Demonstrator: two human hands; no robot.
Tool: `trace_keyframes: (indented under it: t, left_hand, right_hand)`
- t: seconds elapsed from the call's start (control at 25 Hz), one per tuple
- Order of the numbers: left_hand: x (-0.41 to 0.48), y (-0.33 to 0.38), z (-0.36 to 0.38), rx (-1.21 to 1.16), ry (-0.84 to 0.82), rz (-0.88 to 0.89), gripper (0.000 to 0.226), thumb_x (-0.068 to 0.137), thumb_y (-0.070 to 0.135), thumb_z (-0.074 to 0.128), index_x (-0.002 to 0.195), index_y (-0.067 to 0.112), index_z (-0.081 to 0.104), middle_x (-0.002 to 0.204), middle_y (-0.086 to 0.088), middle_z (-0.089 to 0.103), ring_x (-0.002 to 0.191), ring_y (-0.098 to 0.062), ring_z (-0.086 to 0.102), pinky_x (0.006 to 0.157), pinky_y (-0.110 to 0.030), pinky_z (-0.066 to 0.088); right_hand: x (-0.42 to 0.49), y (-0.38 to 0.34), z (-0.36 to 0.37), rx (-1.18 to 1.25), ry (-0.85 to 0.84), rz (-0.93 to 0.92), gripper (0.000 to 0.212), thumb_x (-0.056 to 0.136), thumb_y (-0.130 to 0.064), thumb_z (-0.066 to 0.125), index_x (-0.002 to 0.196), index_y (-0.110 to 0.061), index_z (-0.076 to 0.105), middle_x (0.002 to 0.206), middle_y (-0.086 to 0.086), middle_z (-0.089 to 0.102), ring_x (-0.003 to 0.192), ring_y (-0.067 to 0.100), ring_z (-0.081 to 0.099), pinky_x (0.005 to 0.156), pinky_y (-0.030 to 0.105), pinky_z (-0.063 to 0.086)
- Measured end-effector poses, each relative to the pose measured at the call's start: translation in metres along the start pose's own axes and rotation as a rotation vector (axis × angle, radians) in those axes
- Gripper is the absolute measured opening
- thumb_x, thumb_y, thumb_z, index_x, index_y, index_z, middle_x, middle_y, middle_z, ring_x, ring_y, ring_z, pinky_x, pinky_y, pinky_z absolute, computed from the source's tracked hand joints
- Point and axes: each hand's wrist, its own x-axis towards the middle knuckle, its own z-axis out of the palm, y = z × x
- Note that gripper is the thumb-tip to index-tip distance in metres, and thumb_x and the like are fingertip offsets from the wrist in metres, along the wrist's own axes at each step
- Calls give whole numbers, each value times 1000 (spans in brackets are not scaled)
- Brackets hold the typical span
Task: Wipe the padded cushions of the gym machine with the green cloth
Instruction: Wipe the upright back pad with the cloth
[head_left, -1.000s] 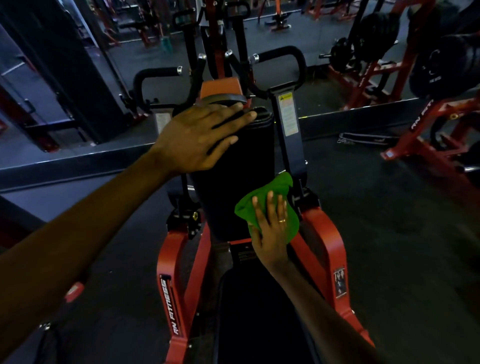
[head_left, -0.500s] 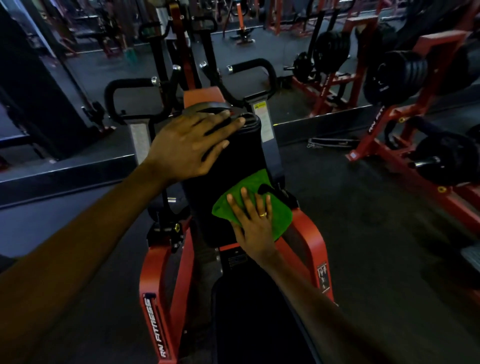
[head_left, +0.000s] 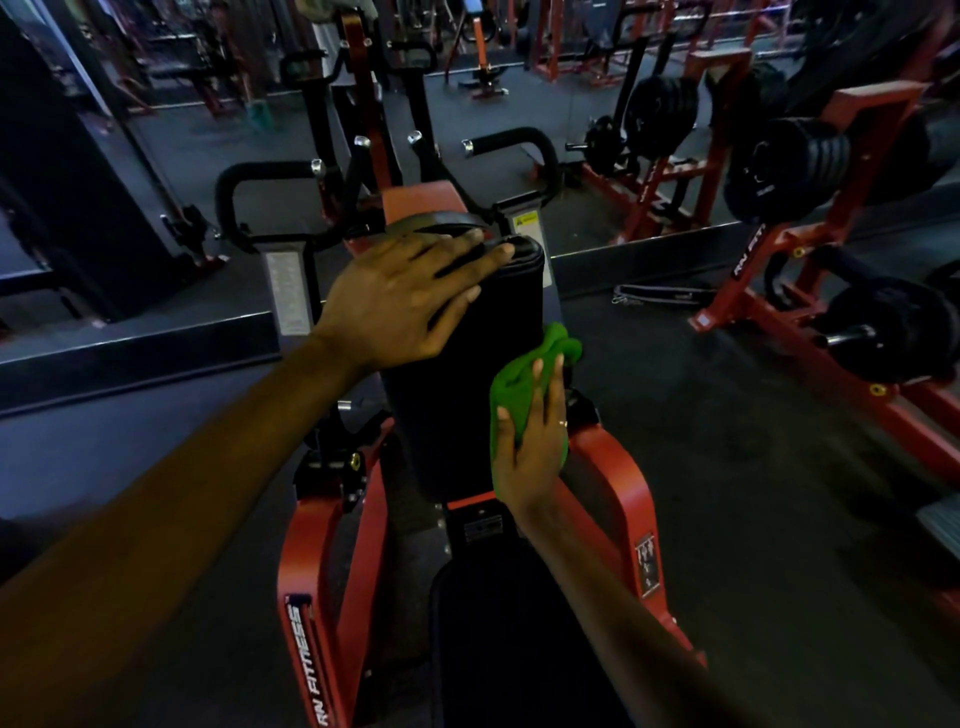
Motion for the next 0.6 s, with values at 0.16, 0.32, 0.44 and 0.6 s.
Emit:
trace_keyframes:
  t: [0.16,0.32,0.44,0.6]
  left_hand:
    - [0,1,-1,-3,-16,-9,44,106,32,46,149,25,49,141,-5,60,116,-26,63,99,-35,45]
    - [0,2,-2,-18,-46,-24,43,104,30,48,147,23,52,140,-6,61,116,-27,64,98,-37,47]
    - [11,13,-7,-73,-107,-71,47,99,23,50,146,17,52,140,-13,59,122,-31,59,100,-46,49]
    - [32,29,4,56,-313,138,55,100,31,37,152,15,41,158,-14,38,144,-32,38,117,-44,30]
  right_hand:
    - [49,-33,-11,200,33,23,61,108,-45,32,160,-17,18,167,10,23,154,17,23,122,33,29]
    - [99,-59,-16,241,98,-27,59,106,-31,41,157,-3,28,164,13,30,153,21,29,121,44,32]
    - [50,-30,-8,145,43,-3,63,106,-42,37,160,-16,18,166,9,25,153,18,26,121,27,26]
    - [-30,18,6,158,28,244,66,105,-53,35,158,-15,26,162,3,33,150,14,32,119,40,35]
